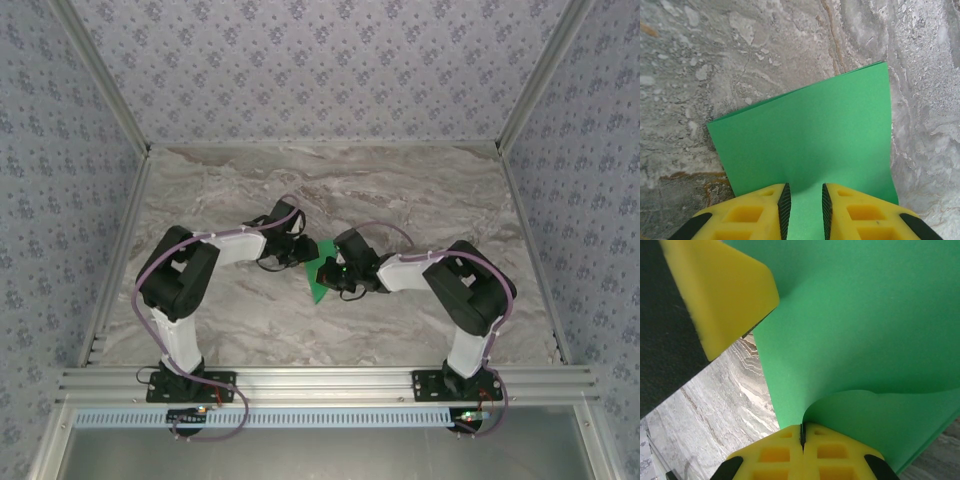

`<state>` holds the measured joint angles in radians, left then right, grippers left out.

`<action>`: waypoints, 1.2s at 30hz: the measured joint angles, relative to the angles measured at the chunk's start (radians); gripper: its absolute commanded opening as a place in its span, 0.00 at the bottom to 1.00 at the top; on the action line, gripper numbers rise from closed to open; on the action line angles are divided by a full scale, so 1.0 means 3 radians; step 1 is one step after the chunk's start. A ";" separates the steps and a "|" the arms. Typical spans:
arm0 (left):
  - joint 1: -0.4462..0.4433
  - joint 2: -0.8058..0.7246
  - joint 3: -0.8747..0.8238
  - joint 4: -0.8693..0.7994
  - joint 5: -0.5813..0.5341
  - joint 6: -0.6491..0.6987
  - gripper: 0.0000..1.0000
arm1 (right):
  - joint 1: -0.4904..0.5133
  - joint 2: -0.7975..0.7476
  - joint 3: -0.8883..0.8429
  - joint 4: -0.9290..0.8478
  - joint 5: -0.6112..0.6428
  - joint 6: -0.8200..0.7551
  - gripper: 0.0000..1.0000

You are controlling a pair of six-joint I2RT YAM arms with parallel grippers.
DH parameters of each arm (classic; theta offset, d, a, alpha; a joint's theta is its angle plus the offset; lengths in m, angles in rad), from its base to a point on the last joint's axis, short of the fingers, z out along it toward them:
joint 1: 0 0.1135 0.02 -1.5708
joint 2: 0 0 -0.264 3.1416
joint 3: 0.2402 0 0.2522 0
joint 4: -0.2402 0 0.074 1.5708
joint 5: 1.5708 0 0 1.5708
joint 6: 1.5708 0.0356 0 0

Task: Fold a paper plane with a square sheet of paper (pick it up from the middle)
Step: Third fold the triangle at the center of the table.

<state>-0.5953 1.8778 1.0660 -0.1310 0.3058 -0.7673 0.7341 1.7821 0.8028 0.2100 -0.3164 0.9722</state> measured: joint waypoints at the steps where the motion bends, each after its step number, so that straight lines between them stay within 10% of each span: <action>1: -0.0001 0.0000 0.0000 0.0000 0.0000 0.0000 0.27 | 0.0000 0.0000 0.0000 0.0000 0.0001 0.0001 0.04; 10: -0.0001 0.0000 0.0000 0.0000 0.0000 0.0000 0.27 | 0.0013 -0.0001 0.0000 -0.0001 0.0024 0.0000 0.08; 24: 0.0188 -0.0422 -0.0210 -0.0178 -0.0165 -0.0057 0.34 | 0.0037 -0.0019 0.0013 0.0078 -0.0019 0.0028 0.40; 36: 0.0258 -0.0773 -0.0609 0.0019 0.0081 -0.0126 0.24 | 0.0033 -0.0008 0.0009 -0.0033 0.0067 0.0027 0.10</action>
<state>-0.5179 1.6459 0.8833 -0.1253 0.3302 -0.8051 0.7441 1.7798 0.8055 0.2001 -0.2962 0.9802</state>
